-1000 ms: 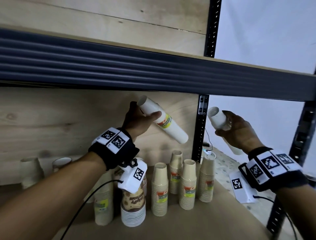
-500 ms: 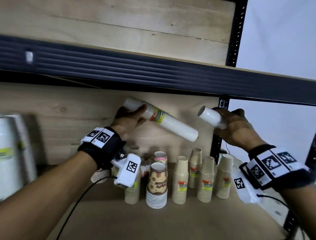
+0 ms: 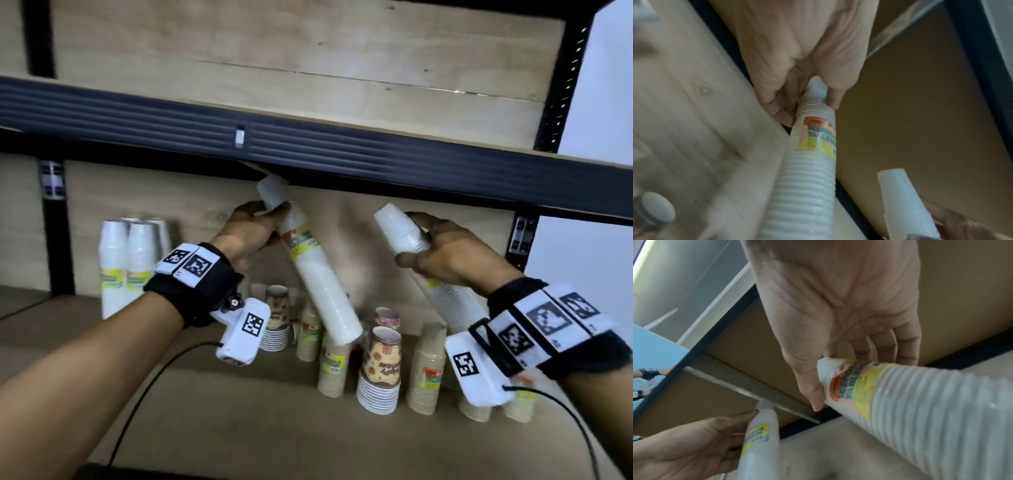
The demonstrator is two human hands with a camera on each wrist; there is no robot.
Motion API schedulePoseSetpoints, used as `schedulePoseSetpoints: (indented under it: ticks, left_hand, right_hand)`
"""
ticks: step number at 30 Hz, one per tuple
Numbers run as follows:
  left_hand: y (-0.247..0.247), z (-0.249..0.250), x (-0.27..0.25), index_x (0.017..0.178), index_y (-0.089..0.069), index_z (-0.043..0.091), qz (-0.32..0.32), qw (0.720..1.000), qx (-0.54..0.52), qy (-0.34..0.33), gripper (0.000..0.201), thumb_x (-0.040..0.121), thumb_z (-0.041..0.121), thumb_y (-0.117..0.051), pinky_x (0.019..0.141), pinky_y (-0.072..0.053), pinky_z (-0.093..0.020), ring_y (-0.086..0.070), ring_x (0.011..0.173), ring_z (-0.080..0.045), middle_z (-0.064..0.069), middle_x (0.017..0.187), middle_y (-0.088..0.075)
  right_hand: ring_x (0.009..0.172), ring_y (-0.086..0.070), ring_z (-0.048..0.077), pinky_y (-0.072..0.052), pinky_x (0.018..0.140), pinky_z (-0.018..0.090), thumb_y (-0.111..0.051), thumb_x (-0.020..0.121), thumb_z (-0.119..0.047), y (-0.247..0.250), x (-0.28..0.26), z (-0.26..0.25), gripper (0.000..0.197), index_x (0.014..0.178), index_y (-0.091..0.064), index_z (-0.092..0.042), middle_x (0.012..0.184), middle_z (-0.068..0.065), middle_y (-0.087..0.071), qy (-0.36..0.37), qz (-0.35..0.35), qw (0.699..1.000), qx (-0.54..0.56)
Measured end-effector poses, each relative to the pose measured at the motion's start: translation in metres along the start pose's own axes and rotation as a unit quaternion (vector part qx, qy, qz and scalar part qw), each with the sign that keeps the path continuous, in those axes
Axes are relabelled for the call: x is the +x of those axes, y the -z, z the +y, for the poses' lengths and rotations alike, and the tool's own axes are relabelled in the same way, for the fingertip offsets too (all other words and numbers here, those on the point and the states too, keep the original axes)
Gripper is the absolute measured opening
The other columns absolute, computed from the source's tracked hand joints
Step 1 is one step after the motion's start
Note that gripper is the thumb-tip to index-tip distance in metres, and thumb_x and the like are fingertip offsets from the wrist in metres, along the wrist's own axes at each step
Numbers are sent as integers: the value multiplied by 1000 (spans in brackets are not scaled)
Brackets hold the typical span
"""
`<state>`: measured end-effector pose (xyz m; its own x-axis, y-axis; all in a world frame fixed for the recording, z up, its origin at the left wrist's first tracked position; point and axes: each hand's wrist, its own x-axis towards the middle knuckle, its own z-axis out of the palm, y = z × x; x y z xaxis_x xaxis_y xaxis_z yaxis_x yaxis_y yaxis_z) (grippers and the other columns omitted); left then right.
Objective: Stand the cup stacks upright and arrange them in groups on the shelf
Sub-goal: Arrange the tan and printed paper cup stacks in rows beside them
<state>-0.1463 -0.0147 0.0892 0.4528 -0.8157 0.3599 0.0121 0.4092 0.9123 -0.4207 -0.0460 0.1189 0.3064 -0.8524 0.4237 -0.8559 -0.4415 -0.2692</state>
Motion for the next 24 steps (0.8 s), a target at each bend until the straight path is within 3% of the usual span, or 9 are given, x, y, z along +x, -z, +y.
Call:
schedulePoseSetpoints:
  ticks: [4,6,9,13,17,19,21,24]
  left_hand:
    - [34,3,-5,118,-62,11,3,999,36,3,29,92,25,-64,56,-57,-18,-64,66,-9,-3,94,-70]
    - [53,5,-8,116,-63,12,4,999,49,9,27,92,25,-64,52,-55,-17,-64,62,-7,-1,89,-69]
    - [81,8,-14,113,-62,13,8,998,57,0,22,93,23,-63,58,-56,-17,-65,59,-4,-2,90,-69]
    - [126,12,-18,123,-61,8,11,995,102,-3,36,92,27,-64,63,-55,-21,-66,66,-5,-4,99,-71]
    - [175,12,-20,125,-60,15,29,990,140,17,37,91,27,-66,91,-54,-37,-67,89,-18,-9,113,-70]
    - [198,10,-20,127,-57,17,30,987,160,13,37,92,24,-65,93,-52,-41,-66,91,-20,-6,109,-70]
    - [222,5,-17,131,-53,20,37,982,186,8,40,92,22,-64,93,-53,-43,-68,96,-23,-7,111,-70]
    - [255,-5,-16,137,-47,20,32,974,222,7,50,91,23,-66,88,-56,-40,-70,100,-22,-7,117,-68]
  right_hand:
    - [104,-63,24,-49,95,39,-72,77,-48,-13,3,-44,73,140,-40,-33,113,2,-68,33,-25,999,22]
    - [104,-63,23,-49,96,40,-73,76,-52,-22,5,-64,72,138,-42,-33,111,1,-69,49,-40,997,40]
    - [100,-66,21,-50,96,41,-76,71,-56,-39,10,-92,69,130,-48,-34,111,-3,-68,62,-64,992,85]
    - [94,-64,18,-52,89,40,-76,65,-64,-69,19,-133,63,116,-54,-33,107,-8,-66,77,-79,987,113]
    - [89,-65,16,-54,86,38,-76,62,-67,-107,26,-180,60,106,-56,-31,100,-8,-67,90,-97,979,158]
    - [88,-65,16,-55,84,37,-75,62,-67,-127,28,-204,58,102,-57,-29,98,-7,-68,102,-98,972,186]
    - [80,-64,13,-53,77,31,-75,68,-63,-145,29,-227,45,87,-58,-25,90,-6,-69,102,-111,966,209]
    - [68,-53,10,-44,64,28,-72,81,-51,-170,26,-256,43,69,-43,-21,75,-10,-56,103,-125,958,239]
